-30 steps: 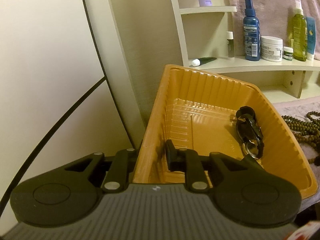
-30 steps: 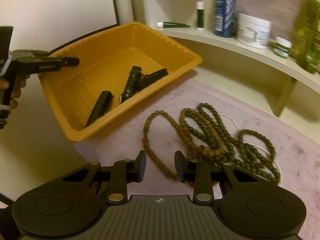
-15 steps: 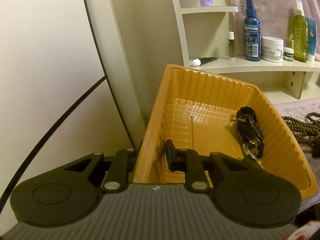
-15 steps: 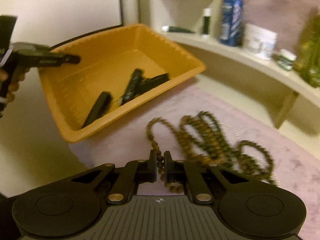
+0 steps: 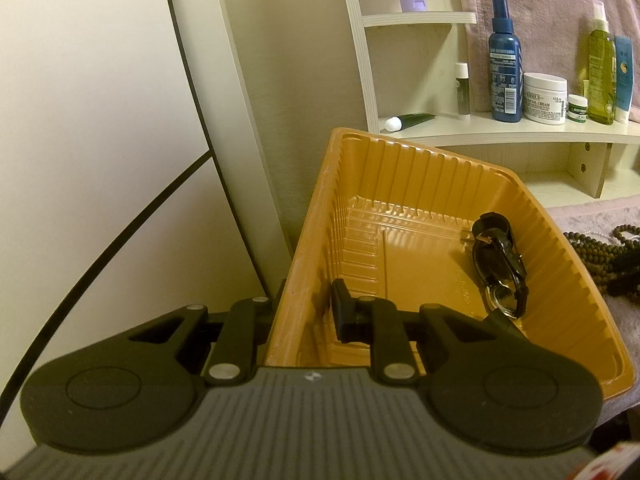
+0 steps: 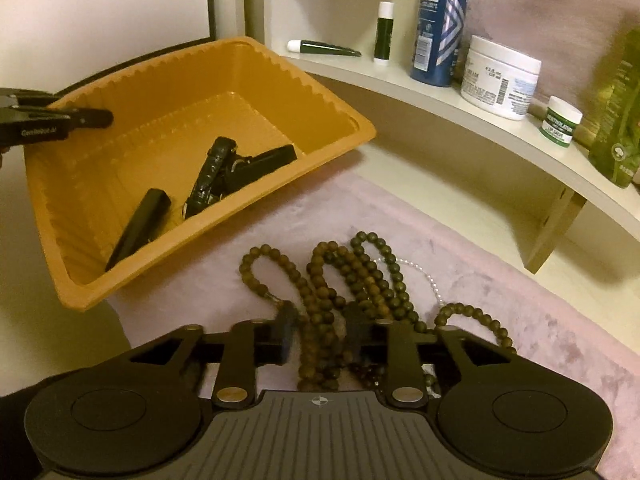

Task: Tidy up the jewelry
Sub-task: 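Grasp a dark bead necklace with the right gripper, then lift the bead necklace and carry it over the orange tray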

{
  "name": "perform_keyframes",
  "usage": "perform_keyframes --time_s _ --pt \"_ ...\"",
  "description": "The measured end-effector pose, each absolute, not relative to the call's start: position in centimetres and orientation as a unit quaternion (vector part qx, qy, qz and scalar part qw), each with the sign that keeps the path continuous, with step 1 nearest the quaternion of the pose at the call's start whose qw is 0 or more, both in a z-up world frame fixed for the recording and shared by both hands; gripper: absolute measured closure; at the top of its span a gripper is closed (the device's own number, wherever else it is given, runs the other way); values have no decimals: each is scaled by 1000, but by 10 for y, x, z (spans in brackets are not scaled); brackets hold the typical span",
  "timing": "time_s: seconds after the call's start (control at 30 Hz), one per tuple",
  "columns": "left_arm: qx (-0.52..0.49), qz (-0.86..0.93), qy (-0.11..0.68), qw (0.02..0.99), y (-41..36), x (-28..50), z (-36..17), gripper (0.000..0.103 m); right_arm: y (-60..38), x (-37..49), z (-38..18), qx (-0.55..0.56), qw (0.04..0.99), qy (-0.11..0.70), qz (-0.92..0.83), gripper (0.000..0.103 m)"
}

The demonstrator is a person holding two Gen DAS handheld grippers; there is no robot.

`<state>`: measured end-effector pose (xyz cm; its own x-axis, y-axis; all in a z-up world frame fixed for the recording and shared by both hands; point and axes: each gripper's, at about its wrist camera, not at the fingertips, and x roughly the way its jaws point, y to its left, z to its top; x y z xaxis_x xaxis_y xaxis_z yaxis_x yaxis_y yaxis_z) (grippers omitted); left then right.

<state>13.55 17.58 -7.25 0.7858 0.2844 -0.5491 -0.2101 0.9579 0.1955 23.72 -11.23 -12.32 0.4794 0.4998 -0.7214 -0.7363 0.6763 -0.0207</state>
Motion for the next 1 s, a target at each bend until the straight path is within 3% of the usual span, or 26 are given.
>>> perform_keyframes --time_s 0.23,0.43,1.0 --pt "62 131 300 943 176 136 -72 84 -106 242 -133 -176 831 358 387 70" --pt "62 131 300 943 176 135 -72 84 -107 244 -134 -167 832 355 393 90" --pt "62 131 300 943 175 135 -72 83 -159 240 -78 -66 871 312 374 94"
